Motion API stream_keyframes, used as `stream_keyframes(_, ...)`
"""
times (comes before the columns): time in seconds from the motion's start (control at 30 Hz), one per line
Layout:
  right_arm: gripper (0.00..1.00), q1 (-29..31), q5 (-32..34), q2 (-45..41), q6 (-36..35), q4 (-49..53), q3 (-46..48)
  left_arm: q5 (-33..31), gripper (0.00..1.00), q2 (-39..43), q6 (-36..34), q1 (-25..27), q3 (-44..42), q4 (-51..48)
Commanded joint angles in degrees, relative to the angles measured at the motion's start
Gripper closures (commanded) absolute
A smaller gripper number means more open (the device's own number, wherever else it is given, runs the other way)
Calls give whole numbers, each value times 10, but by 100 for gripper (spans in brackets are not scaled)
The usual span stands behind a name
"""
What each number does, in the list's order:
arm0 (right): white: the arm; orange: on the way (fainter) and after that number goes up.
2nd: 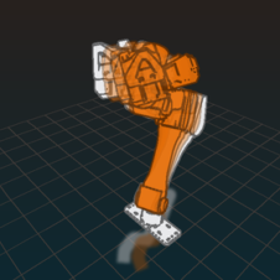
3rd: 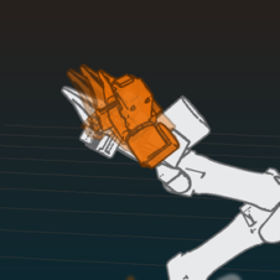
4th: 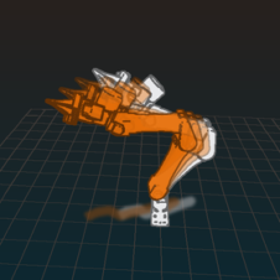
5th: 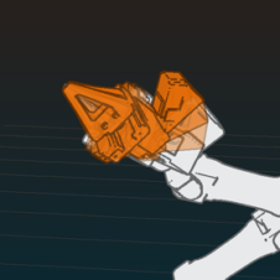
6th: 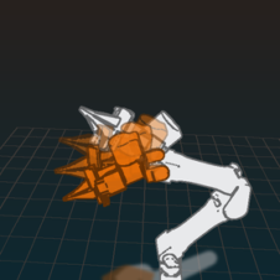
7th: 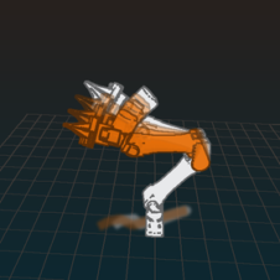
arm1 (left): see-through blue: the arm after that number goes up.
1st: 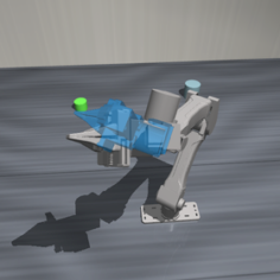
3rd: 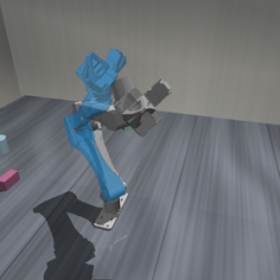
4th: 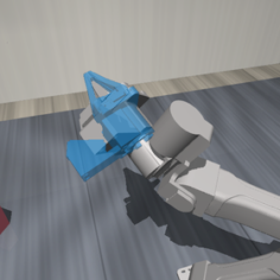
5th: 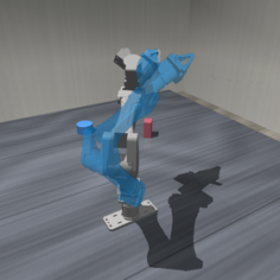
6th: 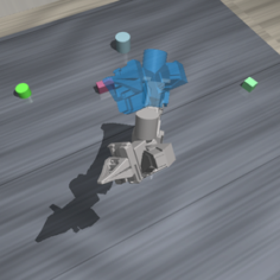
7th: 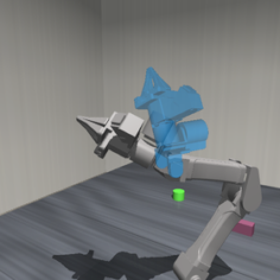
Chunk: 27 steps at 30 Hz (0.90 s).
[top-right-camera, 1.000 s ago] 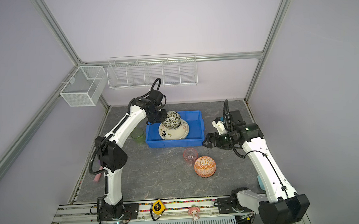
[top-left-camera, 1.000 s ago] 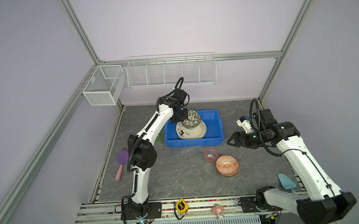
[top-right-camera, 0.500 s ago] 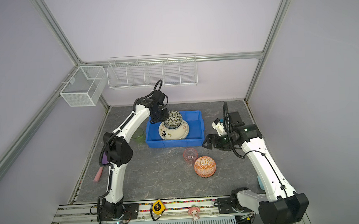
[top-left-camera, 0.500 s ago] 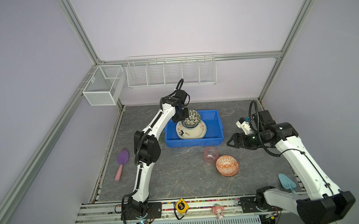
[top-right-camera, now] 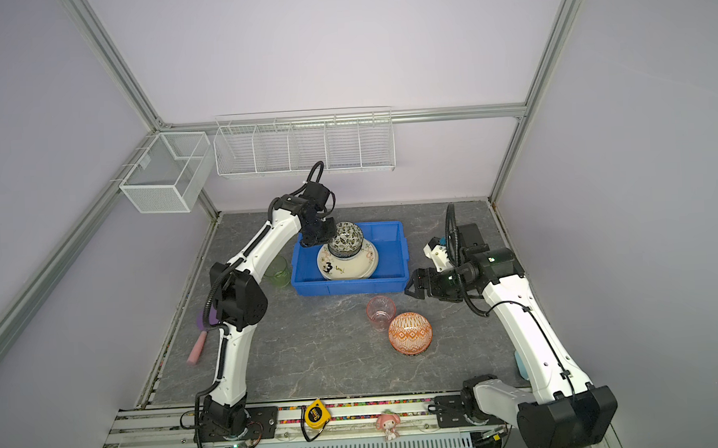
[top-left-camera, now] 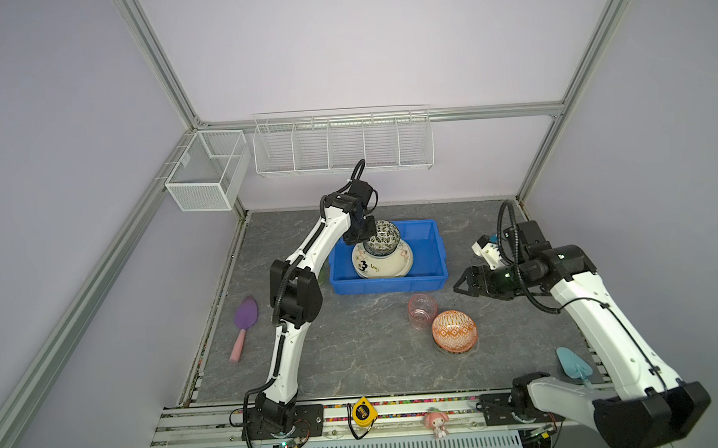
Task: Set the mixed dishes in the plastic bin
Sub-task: 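Lower the leaf-print bowl into the blue-and-white bowl and open the left gripper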
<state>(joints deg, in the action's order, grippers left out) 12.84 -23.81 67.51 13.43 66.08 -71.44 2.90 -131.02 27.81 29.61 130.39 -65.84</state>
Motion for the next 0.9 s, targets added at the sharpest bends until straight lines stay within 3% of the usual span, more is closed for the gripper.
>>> stream_keyframes(0.0, 12, -3, -1, -2, -13, 0, 10, 11, 100, -7, 6, -5, 23, 6)
stream_keyframes(0.4, 12, -3, -1, 2, -11, -3, 10, 19, 100, -16, 9, -7, 24, 10)
stream_keyframes(0.87, 12, -4, -1, 0, -13, -2, 10, 24, 83, -17, 7, -8, 25, 4)
